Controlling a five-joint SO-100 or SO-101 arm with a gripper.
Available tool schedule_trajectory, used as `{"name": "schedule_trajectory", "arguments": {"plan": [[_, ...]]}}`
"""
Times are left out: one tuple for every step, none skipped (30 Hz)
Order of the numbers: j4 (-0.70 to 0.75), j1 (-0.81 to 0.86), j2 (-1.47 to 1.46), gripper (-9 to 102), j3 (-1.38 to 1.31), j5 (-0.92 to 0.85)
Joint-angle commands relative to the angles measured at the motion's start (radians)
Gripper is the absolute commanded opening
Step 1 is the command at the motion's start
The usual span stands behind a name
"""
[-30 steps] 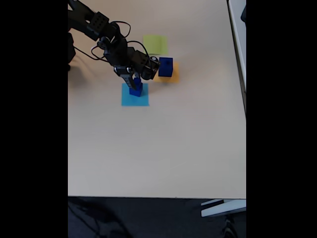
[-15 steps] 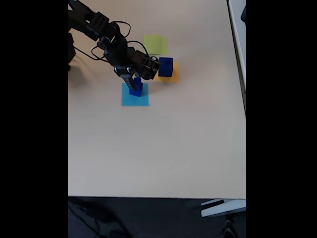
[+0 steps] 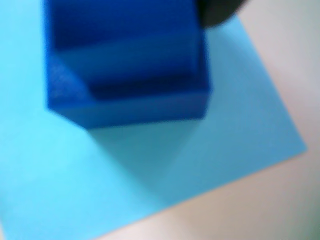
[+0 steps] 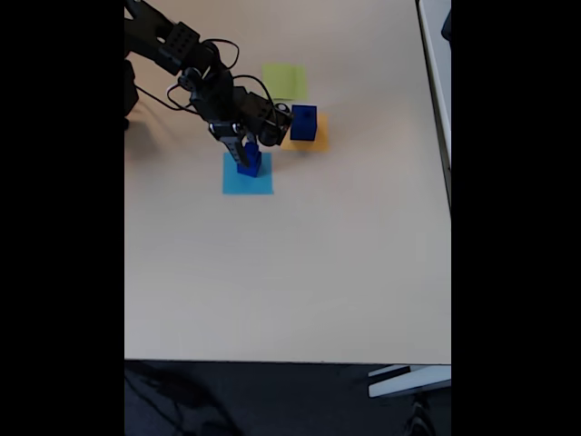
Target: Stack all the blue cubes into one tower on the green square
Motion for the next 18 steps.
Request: {"name": "schedule_trajectory", "arguments": {"plan": [[-0.018, 0.002, 0.075, 22, -0.009, -0.009], [-0.018, 0.003, 0.075, 22, -0.011, -0.011], [-0.018, 0.003, 0.075, 22, -0.011, -0.011], [-0.018, 0.005, 0.075, 22, -0.012, -0.012], [-0.018, 0.006, 0.075, 22, -0.012, -0.014], [-0.018, 0.008, 0.075, 22, -0.012, -0.015], [-0.018, 0.009, 0.075, 22, -0.014, -0.018], [-0.018, 0.011, 0.075, 22, -0.015, -0.021], [-0.018, 0.012, 0.074, 22, -0.015, -0.023], [-0.018, 0.012, 0.074, 22, -0.015, -0.025], [-0.018, 0.014, 0.074, 22, -0.015, -0.026], [-0.018, 0.015, 0.074, 22, -0.015, -0.028], [-0.018, 0.017, 0.074, 22, -0.015, -0.028], [-0.018, 0.018, 0.074, 22, -0.015, -0.029], [-0.018, 0.020, 0.074, 22, -0.015, -0.031], [-0.018, 0.021, 0.074, 22, -0.015, -0.032], [-0.018, 0.023, 0.074, 22, -0.015, -0.032], [-0.018, 0.023, 0.072, 22, -0.017, -0.034]]}}
